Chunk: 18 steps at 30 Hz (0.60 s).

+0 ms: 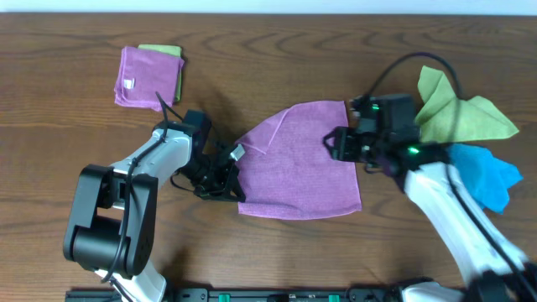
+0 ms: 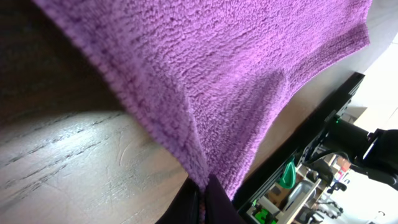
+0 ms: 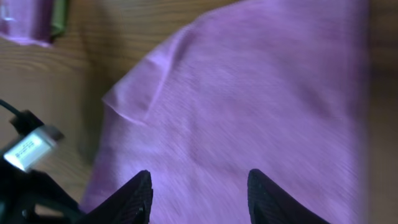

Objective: Fold the cloth

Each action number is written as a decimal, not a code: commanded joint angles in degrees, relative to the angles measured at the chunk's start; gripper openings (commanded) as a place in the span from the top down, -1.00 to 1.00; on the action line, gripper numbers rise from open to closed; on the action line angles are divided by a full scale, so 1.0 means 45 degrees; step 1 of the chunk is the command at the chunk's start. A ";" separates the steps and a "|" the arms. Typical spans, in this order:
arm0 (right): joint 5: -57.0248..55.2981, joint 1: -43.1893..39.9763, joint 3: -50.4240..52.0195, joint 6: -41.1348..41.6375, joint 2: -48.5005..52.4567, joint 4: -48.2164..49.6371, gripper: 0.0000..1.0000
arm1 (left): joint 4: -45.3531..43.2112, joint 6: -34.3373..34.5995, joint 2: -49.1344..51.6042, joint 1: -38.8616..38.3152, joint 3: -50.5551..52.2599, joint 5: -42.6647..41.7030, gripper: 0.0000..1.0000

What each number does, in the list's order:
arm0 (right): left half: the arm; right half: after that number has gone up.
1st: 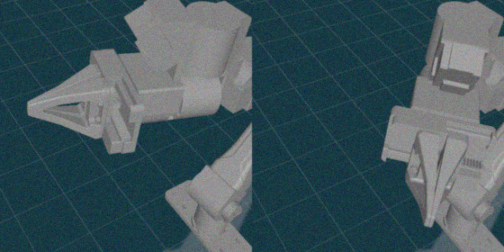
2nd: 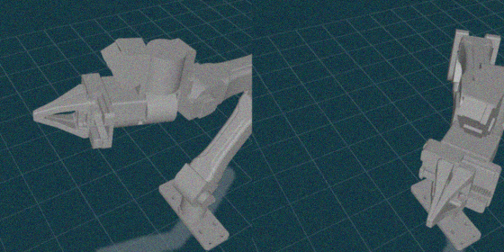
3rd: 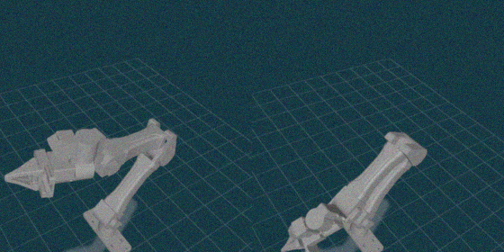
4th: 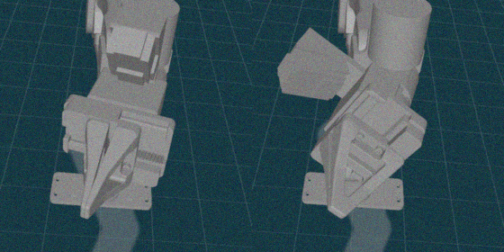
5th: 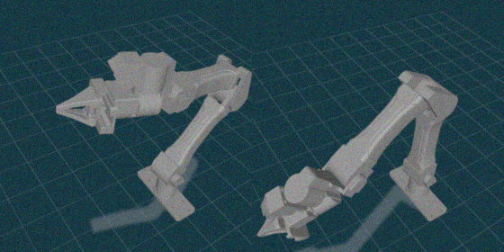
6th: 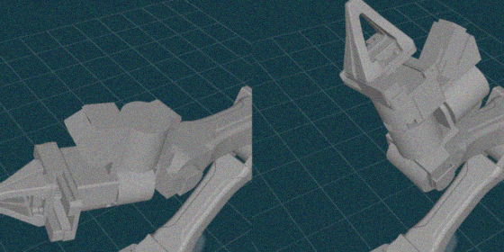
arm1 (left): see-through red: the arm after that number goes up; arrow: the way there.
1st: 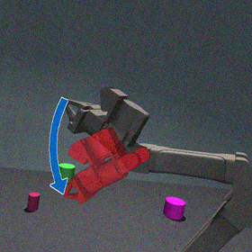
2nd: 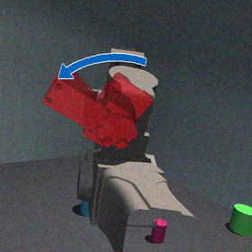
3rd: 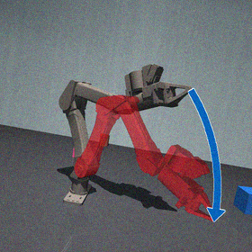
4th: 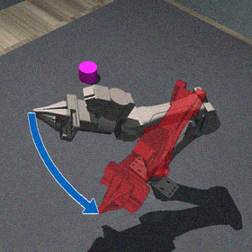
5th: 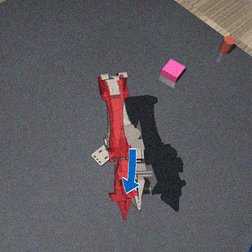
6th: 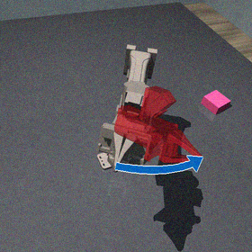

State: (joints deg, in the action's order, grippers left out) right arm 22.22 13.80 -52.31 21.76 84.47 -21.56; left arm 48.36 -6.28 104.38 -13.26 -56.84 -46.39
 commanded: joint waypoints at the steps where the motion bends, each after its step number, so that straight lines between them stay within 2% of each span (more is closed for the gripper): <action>1: 0.1729 0.0709 -0.0015 0.1282 0.1549 0.1593 0.02 | -0.0151 -0.0223 0.0039 0.0024 0.0044 -0.0019 0.88; 5: 0.2132 0.1661 -0.0019 0.2438 0.3473 0.4129 0.03 | -0.0583 -0.0219 0.0039 0.0024 0.0044 -0.0486 0.88; 9: 0.2132 0.2331 -0.0049 0.3361 0.4439 0.5634 0.07 | -0.0772 -0.0219 0.0039 0.0024 0.0044 -0.0714 0.88; 18: 0.1001 0.3084 -0.0112 0.3740 0.4809 0.5945 0.08 | -0.0811 -0.0228 0.0039 0.0024 0.0044 -0.0719 0.88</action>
State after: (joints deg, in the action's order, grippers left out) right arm 29.26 26.85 -52.34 37.32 105.80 5.02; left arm 44.60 -6.26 104.38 -13.23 -56.82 -49.15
